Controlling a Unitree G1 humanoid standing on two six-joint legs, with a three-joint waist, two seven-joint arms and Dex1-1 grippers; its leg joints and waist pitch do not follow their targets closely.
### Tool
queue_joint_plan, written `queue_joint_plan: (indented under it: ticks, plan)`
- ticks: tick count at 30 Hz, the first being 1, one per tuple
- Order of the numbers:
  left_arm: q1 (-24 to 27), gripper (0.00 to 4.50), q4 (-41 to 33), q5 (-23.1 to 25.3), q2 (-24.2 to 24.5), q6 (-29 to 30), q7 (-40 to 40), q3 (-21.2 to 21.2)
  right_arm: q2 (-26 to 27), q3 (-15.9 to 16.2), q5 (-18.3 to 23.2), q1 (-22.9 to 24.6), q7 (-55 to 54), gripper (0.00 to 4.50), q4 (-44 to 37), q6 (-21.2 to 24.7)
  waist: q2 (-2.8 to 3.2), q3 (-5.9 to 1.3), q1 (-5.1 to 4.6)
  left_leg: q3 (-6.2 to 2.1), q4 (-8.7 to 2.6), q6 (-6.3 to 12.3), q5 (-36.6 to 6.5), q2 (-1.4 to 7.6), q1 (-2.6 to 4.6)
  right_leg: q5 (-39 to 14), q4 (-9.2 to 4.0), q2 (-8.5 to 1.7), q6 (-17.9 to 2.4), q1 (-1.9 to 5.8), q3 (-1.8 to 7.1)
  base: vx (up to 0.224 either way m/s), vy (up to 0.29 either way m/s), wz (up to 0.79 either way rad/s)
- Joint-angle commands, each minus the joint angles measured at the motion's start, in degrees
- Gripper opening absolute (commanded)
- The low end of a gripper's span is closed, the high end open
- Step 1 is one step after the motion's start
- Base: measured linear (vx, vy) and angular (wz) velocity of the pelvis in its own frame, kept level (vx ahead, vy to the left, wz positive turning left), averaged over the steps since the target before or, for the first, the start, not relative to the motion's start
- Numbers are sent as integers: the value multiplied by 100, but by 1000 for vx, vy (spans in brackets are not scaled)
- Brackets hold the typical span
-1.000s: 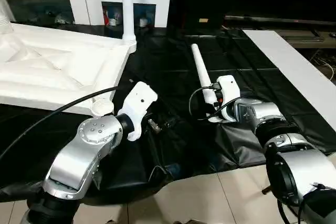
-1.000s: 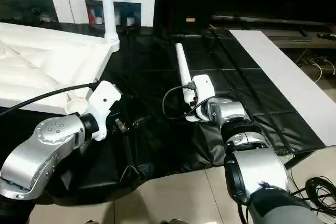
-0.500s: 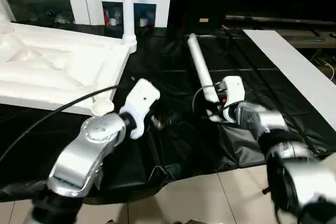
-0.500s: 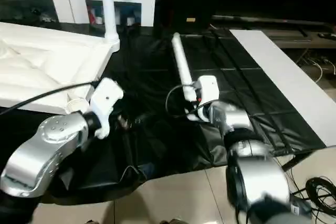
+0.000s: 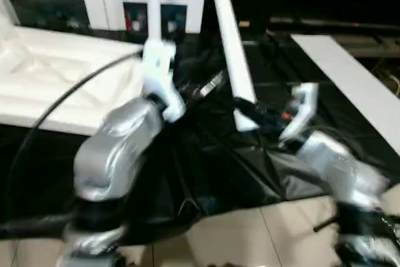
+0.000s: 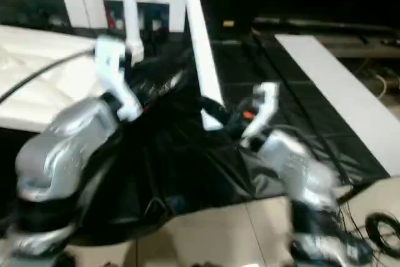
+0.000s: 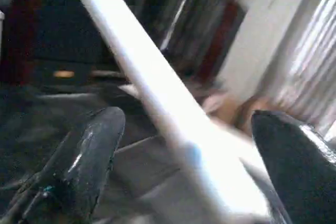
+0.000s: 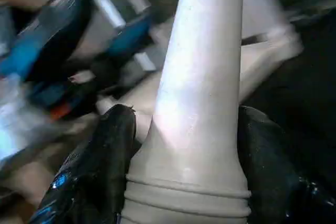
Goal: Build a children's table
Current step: Pick table leg
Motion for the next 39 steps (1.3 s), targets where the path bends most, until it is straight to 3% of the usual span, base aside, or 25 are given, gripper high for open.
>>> queue_joint_plan:
  ticks: [1,3,4,8,10,14,16,18,27,39]
  plan:
    - [-191,445,117,-316,-112,252,141,154,-52,-185,450,21,46,261,-402,316,5,-354,26,-30,-478,199,-822,79,-60,-2086,-548,-303,-503,396,209,0,0,0]
    - [-440,445,336,-639,-345,544,457,536,-81,-220,890,151,39,261,-745,591,33,-355,38,-23,-450,178,-838,73,-8,-2232,-587,-304,-433,347,207,0,0,0]
    - [-521,445,416,-729,-404,655,564,657,-106,-204,1032,209,45,261,-875,682,31,-358,27,-16,-441,180,-806,59,-33,-2200,-589,-293,-412,361,209,0,0,0]
    - [-661,445,567,-1004,-473,894,694,884,-194,-50,1159,373,28,261,-1247,815,23,-370,59,-29,-453,169,-719,76,-16,-2158,-606,-292,-349,345,195,0,0,0]
    - [-672,445,563,-1038,-470,950,698,903,-208,-13,1159,401,16,261,-1315,840,19,-375,52,-46,-475,174,-580,85,-53,-1907,-569,-290,-419,375,192,0,0,0]
    - [-634,445,530,-973,-402,1104,802,842,-240,152,945,456,-108,260,-1523,790,38,-403,62,-44,-464,221,-244,118,-31,-1106,-487,-298,-713,393,210,0,0,0]
    - [-643,427,520,-959,-374,1124,839,824,-281,205,827,445,-181,260,-1536,714,31,-396,66,-29,-458,239,-217,109,-29,-1001,-484,-302,-804,400,215,0,0,0]
    - [-656,409,489,-1022,-374,1154,953,841,-380,320,579,421,-280,260,-1545,548,20,-382,75,-20,-461,211,-306,107,-33,-1241,-511,-318,-727,404,221,0,0,0]
    - [-628,343,310,-1252,-392,1261,1004,955,-474,338,709,380,-251,260,-1562,665,-20,-372,71,-22,-464,168,-446,100,-50,-1568,-539,-320,-520,395,217,0,0,0]
    - [-524,251,205,-1553,-323,1383,940,909,-642,498,620,429,-192,259,-1526,577,-13,-380,73,-18,-451,172,-325,105,-58,-1479,-529,-314,-506,387,214,0,0,0]
